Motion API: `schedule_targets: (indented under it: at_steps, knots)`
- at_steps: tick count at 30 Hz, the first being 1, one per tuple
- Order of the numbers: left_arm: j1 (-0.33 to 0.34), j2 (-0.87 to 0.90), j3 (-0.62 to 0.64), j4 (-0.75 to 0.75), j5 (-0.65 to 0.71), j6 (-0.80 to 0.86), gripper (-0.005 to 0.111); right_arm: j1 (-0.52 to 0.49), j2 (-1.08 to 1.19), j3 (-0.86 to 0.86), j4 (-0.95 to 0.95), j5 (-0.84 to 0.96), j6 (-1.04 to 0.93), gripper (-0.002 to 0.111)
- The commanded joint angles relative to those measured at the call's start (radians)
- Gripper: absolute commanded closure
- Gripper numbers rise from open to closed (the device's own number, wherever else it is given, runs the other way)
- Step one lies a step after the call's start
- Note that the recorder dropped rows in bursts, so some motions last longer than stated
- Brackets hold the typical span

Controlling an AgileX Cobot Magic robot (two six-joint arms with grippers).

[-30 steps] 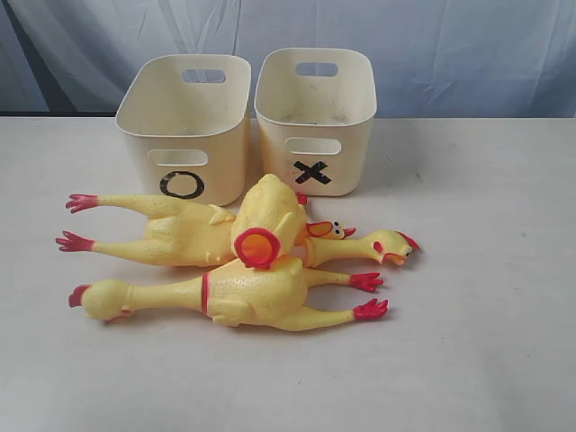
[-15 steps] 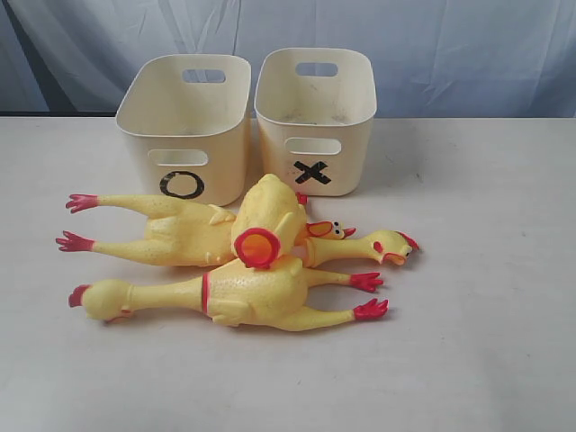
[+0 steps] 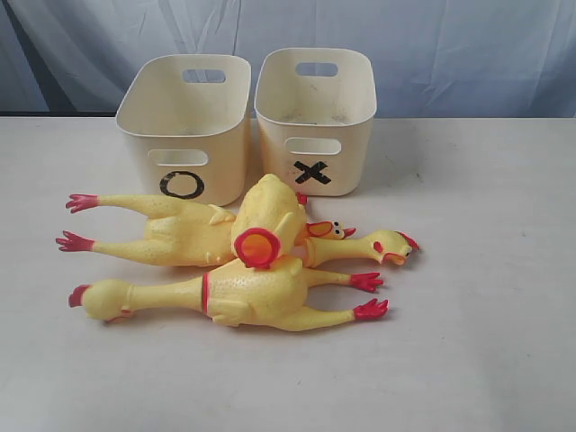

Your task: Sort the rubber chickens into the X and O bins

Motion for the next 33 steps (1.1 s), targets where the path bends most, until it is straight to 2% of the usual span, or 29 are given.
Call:
schedule_targets:
  at_steps: [1,5,11,17,26,33]
  knots:
    - [0.001,-0.005,0.005,-0.004,-0.015,0.000,0.107,0.001,-0.006,0.002,0.263,-0.037,0.041,0.107]
    - [0.001,-0.005,0.005,-0.004,-0.015,0.000,0.107,0.001,-0.006,0.002,0.283,-0.035,0.041,0.107]
    - [0.001,-0.005,0.005,-0.004,-0.015,0.000,0.107,0.003,-0.006,0.002,0.206,0.123,-0.008,0.107]
    - [0.001,-0.005,0.005,0.001,-0.015,0.000,0.107,0.003,-0.006,0.002,0.257,0.165,-0.013,0.107]
    - [0.001,-0.005,0.005,0.001,-0.015,0.000,0.107,0.007,-0.006,-0.135,0.255,0.234,-0.068,0.107]
    - [0.001,-0.005,0.005,0.001,-0.015,0.000,0.107,0.007,0.023,-0.292,0.255,0.416,-0.391,0.107]
